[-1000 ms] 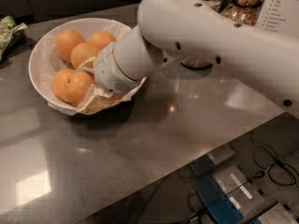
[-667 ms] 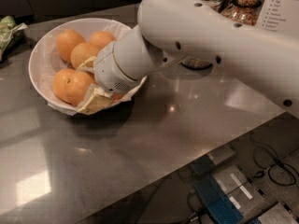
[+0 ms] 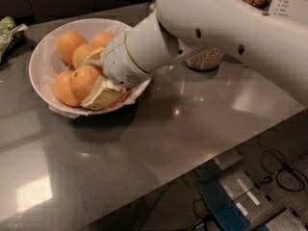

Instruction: Pick orange from white bowl

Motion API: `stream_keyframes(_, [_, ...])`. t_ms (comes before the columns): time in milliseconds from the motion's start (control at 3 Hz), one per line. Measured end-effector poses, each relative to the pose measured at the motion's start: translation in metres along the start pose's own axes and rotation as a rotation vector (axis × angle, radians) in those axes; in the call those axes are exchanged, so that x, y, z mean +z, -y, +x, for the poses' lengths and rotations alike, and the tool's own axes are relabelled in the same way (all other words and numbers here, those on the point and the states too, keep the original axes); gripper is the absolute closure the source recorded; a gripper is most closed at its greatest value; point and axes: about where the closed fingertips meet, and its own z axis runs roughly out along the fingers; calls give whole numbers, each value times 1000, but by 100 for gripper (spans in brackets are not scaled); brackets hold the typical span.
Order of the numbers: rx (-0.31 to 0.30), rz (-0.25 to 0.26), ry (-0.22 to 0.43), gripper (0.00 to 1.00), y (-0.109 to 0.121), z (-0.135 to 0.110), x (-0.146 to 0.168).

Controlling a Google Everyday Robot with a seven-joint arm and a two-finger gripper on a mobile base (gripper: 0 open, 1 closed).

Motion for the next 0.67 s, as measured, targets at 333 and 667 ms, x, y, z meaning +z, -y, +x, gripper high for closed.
stream_keyframes(333, [-45,48,13,100,14,-11,-27])
stream_keyframes(667, [-67,83,31,100,23,-16,-47])
